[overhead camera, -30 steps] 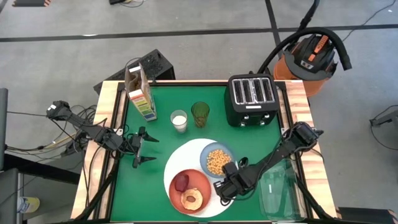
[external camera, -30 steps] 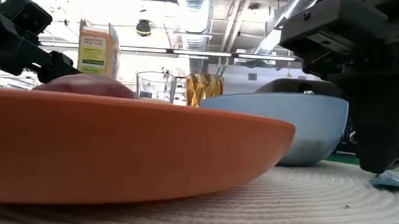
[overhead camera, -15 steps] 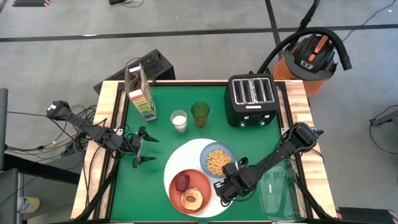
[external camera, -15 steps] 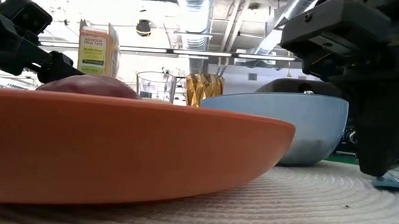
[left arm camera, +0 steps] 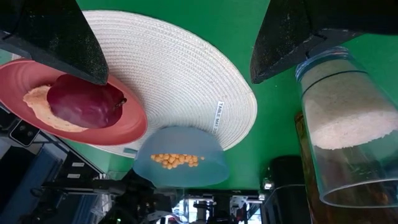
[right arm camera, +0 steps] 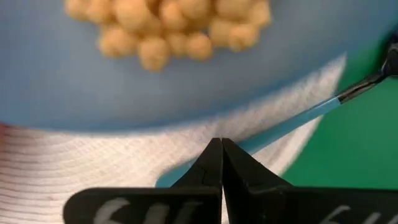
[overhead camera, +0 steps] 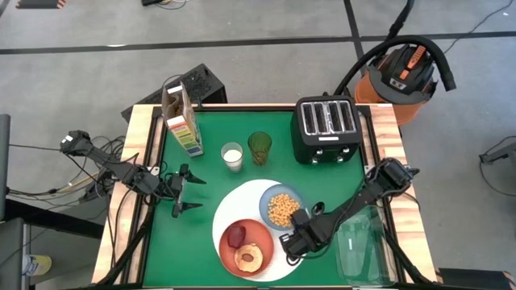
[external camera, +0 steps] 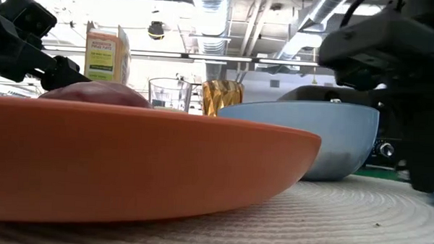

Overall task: Arrange a breakfast setting
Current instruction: Put the blue spoon to the right of the blue bowl on the white placemat

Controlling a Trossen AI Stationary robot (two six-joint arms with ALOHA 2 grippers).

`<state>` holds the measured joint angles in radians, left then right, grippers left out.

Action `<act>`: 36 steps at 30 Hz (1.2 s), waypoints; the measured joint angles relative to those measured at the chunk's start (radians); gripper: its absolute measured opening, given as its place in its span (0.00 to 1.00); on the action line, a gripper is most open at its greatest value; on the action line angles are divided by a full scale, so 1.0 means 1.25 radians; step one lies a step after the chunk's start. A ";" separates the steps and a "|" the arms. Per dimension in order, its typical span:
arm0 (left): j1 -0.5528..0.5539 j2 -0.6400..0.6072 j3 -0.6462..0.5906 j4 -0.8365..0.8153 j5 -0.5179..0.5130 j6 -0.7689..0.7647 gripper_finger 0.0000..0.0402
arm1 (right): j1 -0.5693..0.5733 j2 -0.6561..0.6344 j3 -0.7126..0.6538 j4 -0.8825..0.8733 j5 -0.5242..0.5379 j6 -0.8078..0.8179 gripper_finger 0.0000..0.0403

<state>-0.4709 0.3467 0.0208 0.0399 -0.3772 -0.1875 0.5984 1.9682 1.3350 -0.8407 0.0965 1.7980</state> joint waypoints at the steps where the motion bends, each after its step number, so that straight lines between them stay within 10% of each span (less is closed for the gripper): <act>1: 0.000 0.000 0.000 0.000 0.000 0.000 0.94 | 0.002 0.000 0.000 -0.005 -0.007 0.000 0.04; 36: 0.000 0.000 0.000 0.000 0.000 0.000 0.94 | 0.030 -0.062 -0.001 -0.149 -0.065 0.067 0.04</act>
<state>-0.4706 0.3466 0.0208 0.0399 -0.3775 -0.1875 0.6362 1.8908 1.3334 -1.0269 0.0147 1.8813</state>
